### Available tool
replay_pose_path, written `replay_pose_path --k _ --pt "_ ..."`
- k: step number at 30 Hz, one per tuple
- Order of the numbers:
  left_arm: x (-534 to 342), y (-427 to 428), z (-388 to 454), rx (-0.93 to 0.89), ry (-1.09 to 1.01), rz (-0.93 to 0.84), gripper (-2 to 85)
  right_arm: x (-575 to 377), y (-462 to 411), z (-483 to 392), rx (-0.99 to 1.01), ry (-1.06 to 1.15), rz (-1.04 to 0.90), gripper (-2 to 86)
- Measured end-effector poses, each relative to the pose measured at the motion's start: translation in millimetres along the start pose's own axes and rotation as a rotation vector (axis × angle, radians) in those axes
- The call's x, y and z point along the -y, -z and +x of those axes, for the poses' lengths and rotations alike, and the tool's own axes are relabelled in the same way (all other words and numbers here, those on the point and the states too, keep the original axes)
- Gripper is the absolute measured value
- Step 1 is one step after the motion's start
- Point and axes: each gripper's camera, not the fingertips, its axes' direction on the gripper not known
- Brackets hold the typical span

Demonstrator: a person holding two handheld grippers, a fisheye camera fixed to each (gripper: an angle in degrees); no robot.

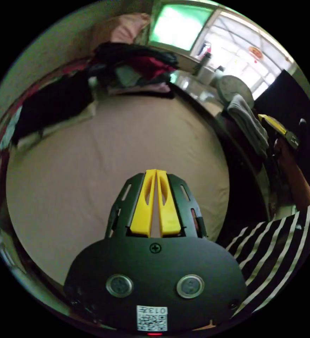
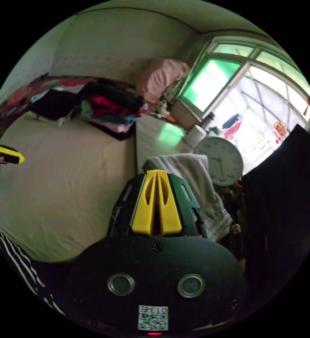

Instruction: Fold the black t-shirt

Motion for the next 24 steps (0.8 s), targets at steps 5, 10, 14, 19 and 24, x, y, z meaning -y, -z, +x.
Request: replay_pose_path --k 5,10,14,19,24 --pt "-78.9 22.1 -58.2 0.000 0.202 -0.031 0.0 33.6 -13.4 -87.3 0.307 -0.009 -0.110 0.5" --pt "-75.7 52.2 -86.4 0.026 0.171 -0.001 2.2 71.1 -19.1 -109.9 0.367 0.044 -0.119 3.5" --pt "-34.2 81.7 -99.7 0.079 0.100 0.111 4.8 124.7 -39.1 -80.1 0.411 -0.044 -0.062 8.0" --pt "75.8 137.0 -108.4 0.132 0.004 0.296 6.5 222.3 -68.5 -40.2 0.346 -0.063 0.091 8.8" --pt "185.8 163.9 -83.8 0.259 -0.163 0.343 11.3 336.3 -115.9 -17.4 0.352 -0.025 0.159 8.9"
